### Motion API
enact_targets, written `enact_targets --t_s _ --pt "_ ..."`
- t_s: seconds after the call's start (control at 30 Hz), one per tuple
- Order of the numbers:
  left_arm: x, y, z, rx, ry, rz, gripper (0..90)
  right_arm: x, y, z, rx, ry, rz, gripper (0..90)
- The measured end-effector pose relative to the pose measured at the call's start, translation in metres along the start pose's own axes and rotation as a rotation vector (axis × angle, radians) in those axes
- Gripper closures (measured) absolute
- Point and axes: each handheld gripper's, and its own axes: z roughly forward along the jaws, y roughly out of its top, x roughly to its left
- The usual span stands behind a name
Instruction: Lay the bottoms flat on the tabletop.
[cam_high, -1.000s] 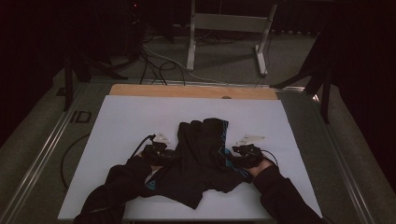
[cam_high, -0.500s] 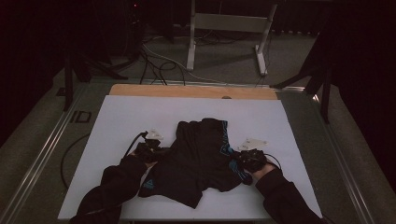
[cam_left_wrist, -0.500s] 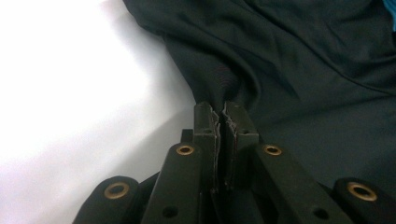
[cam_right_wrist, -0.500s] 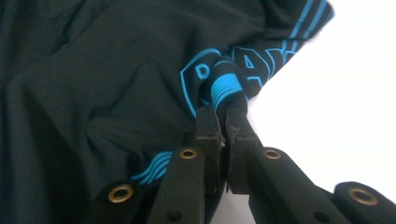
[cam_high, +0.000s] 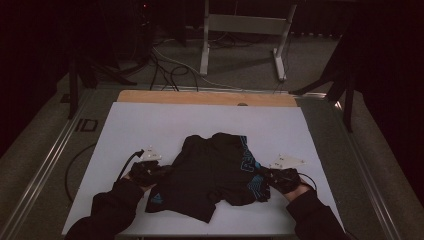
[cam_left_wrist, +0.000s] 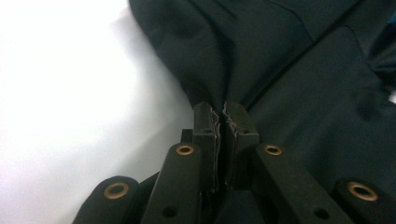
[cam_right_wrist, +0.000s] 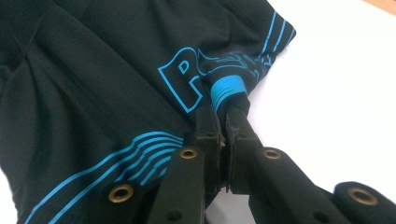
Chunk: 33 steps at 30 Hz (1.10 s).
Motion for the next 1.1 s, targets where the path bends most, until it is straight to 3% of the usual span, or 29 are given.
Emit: enact_targets --t_s 0.17,0.3,0.43,0.57,0.67,0.77,0.93,1.1 --pt "-0.027 -0.005 -0.002 0.004 -0.05 0.043 85.1 0.003 -0.01 -0.012 -0.002 -0.024 -0.005 85.7" --pt "-0.041 -0.009 0.0 0.024 -0.077 0.059 84.8 0.004 -0.018 -0.017 0.009 -0.002 0.011 85.6" --pt "-0.046 -0.014 0.001 0.048 -0.092 0.07 84.4 0.012 -0.026 -0.02 0.028 0.022 -0.022 85.6" --pt "-0.047 -0.021 -0.002 0.048 -0.095 0.068 84.1 0.015 -0.034 -0.024 0.046 0.036 -0.017 85.4" --pt "-0.047 -0.024 -0.004 0.049 -0.102 0.061 84.1 0.013 -0.038 -0.028 0.059 0.014 -0.012 85.4" --pt "-0.045 -0.026 -0.006 0.048 -0.108 0.056 81.2 0.011 -0.039 -0.029 0.061 0.021 0.01 83.7" --pt "-0.032 -0.019 -0.012 0.022 -0.073 0.05 70.0 0.009 -0.026 -0.031 0.025 -0.005 0.01 68.9" --pt "-0.008 -0.009 0.0 0.036 -0.057 0.028 63.1 -0.001 -0.003 -0.028 -0.037 -0.042 0.023 55.5"
